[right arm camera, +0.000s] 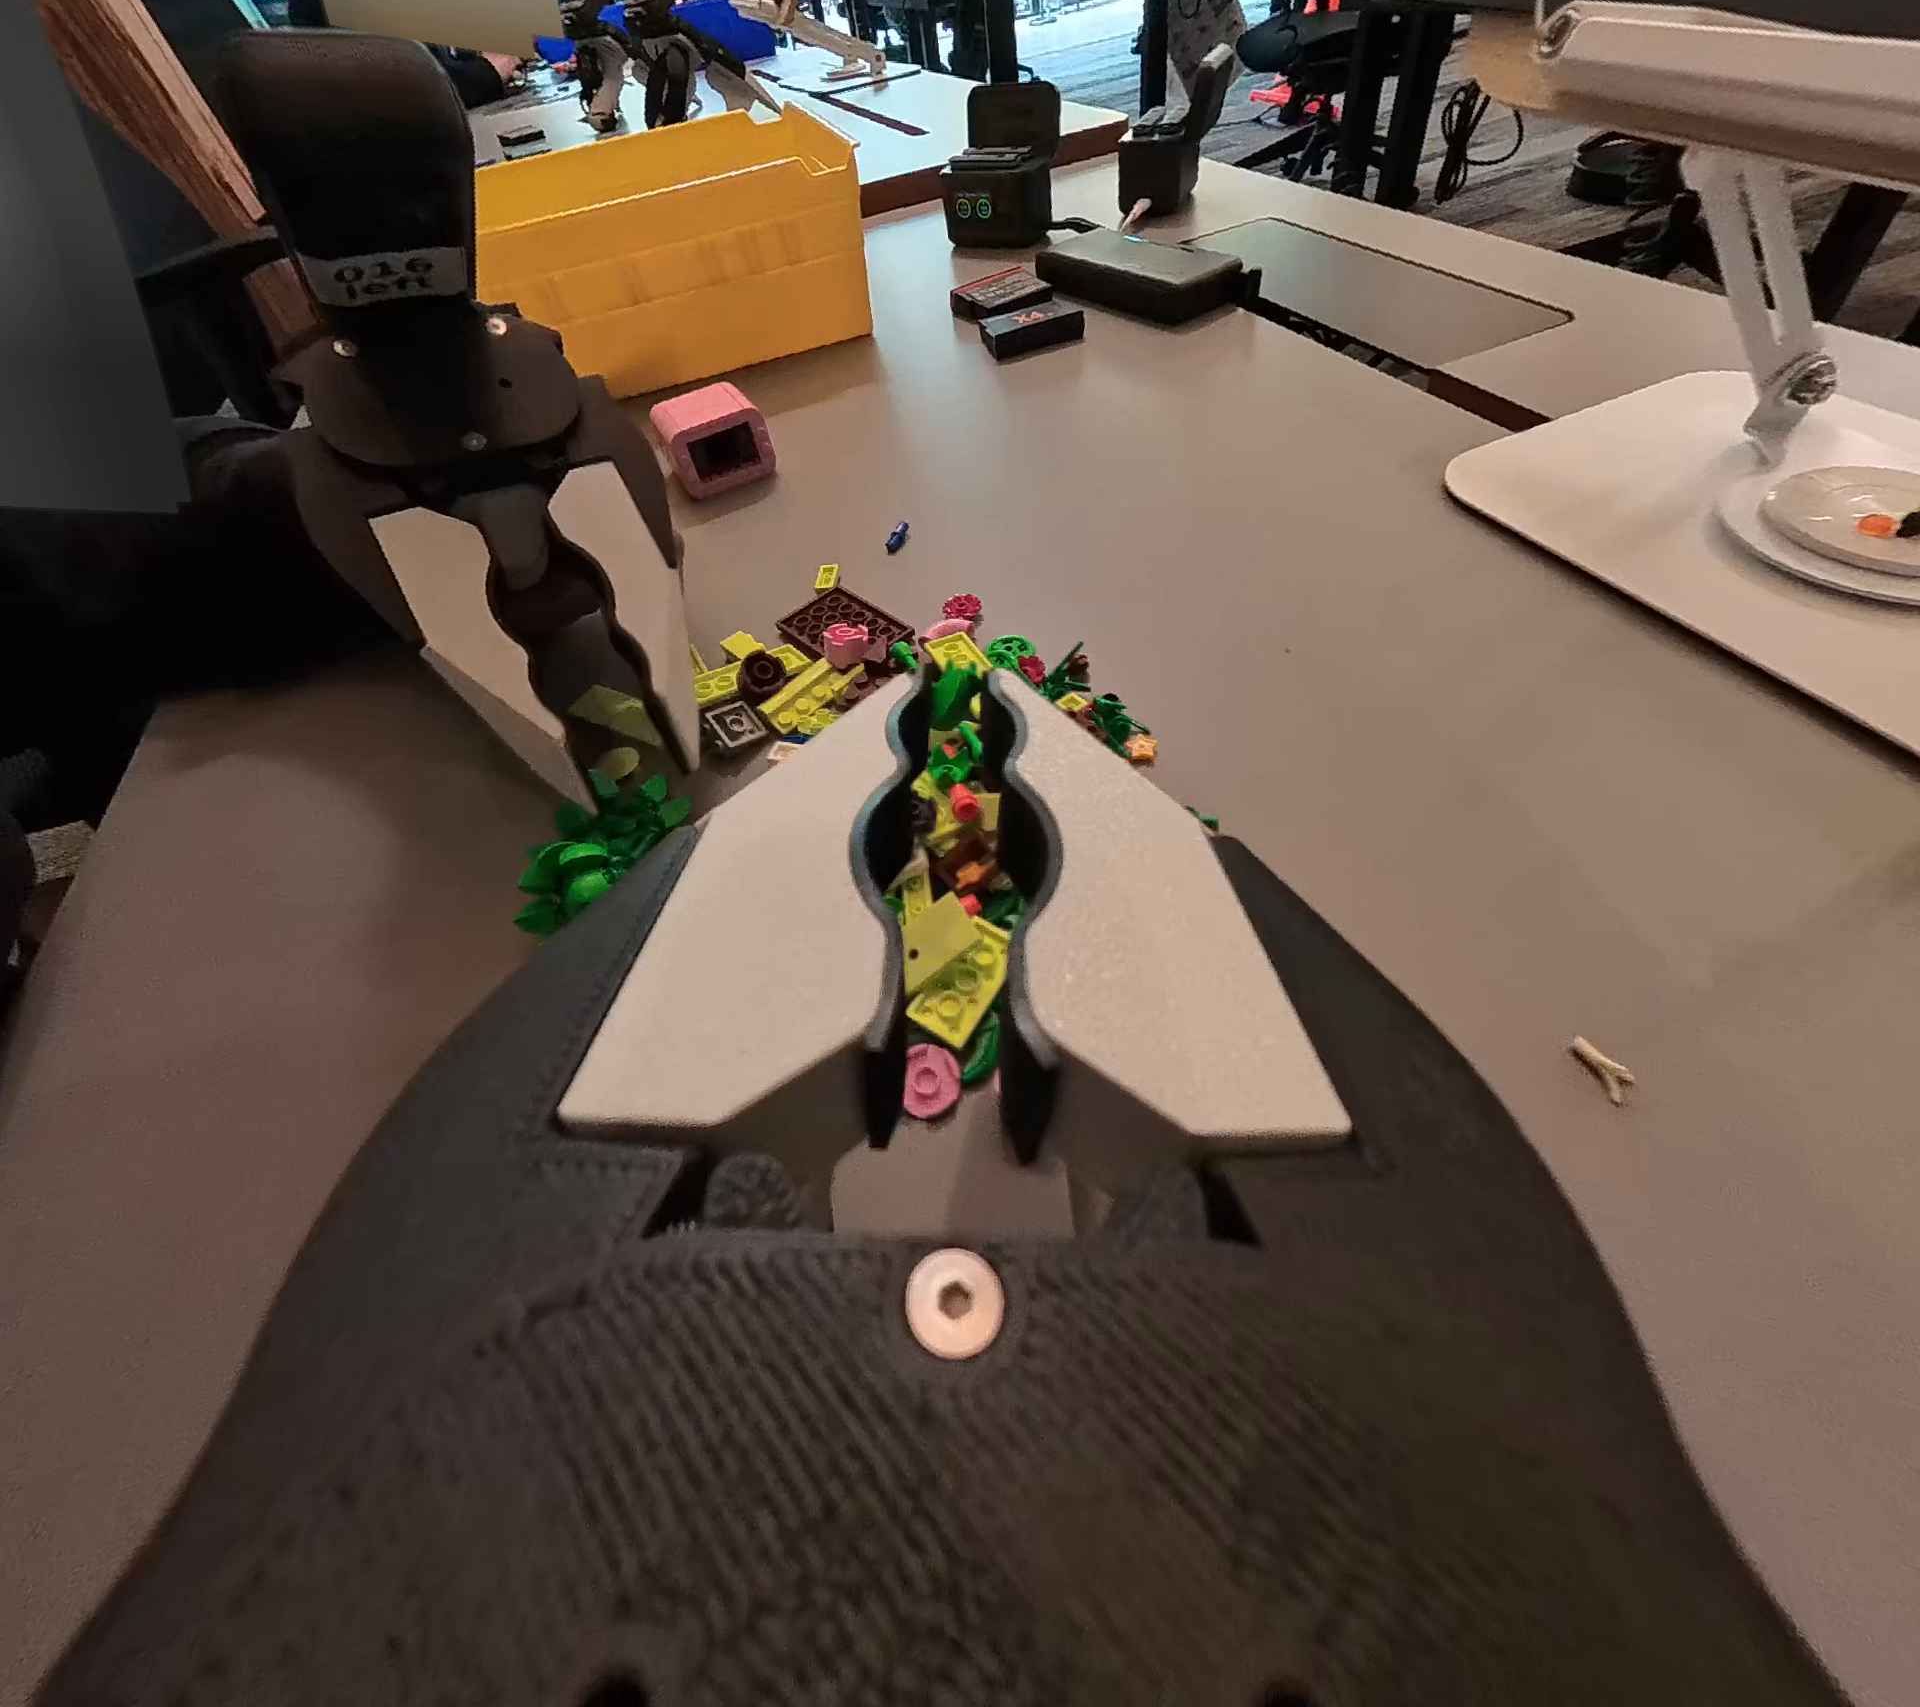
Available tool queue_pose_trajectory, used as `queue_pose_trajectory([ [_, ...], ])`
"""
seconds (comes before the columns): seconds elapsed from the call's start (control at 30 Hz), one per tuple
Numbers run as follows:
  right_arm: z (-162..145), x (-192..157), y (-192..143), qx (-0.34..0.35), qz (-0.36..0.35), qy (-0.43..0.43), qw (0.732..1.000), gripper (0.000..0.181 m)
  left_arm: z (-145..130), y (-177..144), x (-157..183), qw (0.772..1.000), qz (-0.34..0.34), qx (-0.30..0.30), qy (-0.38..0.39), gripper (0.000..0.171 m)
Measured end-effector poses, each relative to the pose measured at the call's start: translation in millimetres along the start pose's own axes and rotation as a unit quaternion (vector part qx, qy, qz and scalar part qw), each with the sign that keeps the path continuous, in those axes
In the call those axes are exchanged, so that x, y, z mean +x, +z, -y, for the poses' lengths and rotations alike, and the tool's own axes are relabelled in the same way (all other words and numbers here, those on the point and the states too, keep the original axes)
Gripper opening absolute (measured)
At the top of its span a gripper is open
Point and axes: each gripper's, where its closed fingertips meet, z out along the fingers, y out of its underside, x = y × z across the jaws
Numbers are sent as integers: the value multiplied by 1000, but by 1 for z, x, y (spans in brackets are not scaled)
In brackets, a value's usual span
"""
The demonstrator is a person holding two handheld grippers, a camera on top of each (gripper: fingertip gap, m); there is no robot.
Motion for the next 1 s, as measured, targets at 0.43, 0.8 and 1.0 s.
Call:
queue_pose_trajectory([
  [0.43, -4, -100, 11, -55, 299, 187, 934, 6, 64, -43, 31, 953, 37, 234, 188, 13],
  [0.8, -16, -132, 10, -109, 394, 276, 870, 5, 54, -28, 54, 947, 15, 204, 248, 4],
  [1.0, -17, -136, 11, -113, 404, 292, 860, 6, 51, -26, 55, 944, 22, 196, 266, 1],
])
